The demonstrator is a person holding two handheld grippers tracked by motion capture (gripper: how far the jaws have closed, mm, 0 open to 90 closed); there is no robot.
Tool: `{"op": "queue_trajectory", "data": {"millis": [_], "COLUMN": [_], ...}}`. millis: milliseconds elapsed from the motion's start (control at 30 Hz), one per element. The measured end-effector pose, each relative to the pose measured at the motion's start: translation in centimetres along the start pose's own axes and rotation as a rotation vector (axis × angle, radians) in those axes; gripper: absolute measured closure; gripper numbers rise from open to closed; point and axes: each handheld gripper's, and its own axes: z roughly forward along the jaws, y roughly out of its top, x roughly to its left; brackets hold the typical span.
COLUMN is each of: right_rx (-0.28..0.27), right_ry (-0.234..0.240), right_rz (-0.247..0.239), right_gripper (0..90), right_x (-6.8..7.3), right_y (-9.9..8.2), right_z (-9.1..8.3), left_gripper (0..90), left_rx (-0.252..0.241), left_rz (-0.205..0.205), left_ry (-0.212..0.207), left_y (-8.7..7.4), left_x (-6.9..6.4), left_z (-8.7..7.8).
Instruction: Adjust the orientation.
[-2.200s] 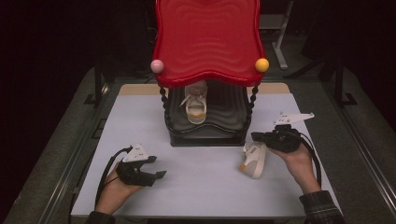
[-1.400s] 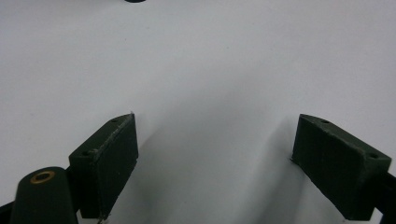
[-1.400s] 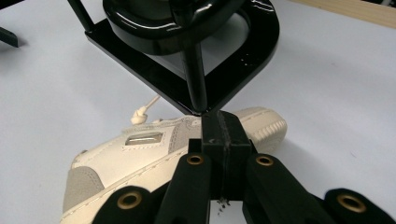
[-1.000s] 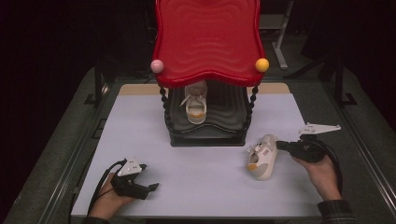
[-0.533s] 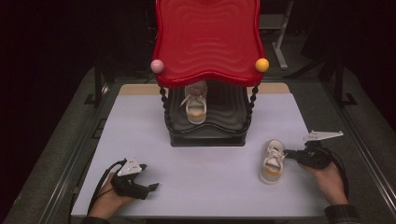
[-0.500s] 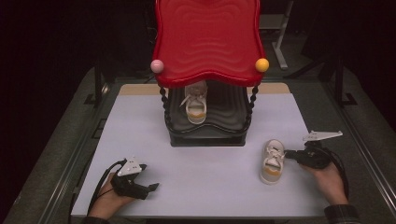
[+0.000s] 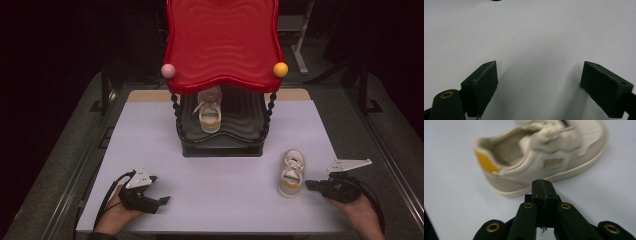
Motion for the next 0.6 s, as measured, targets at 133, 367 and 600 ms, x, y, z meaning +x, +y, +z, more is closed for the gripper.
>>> {"op": "queue_trajectory", "data": {"millis": [133,367,600], "right_rx": [0.017,0.014,-0.044], "right_ry": [0.018,0.046,0.075], "right_rz": [-0.03,-0.051,-0.046], "right_gripper": [89.2,88.0,83.9], "right_x": [0.6,1.1,1.1], "right_y": [0.5,1.1,1.5], "right_z": [0.7,1.5,0.2], "left_gripper": [13.7,13.6,13.7], "left_rx": [-0.001,0.002,0.0], "left_rz": [-0.001,0.001,-0.001], "left_ry": [0.0,-0.001,-0.001], "left_y": [0.0,0.0,0.0], "left_x": [0.0,0.0,0.0], "left_z": [0.0,0.0,0.0]}}
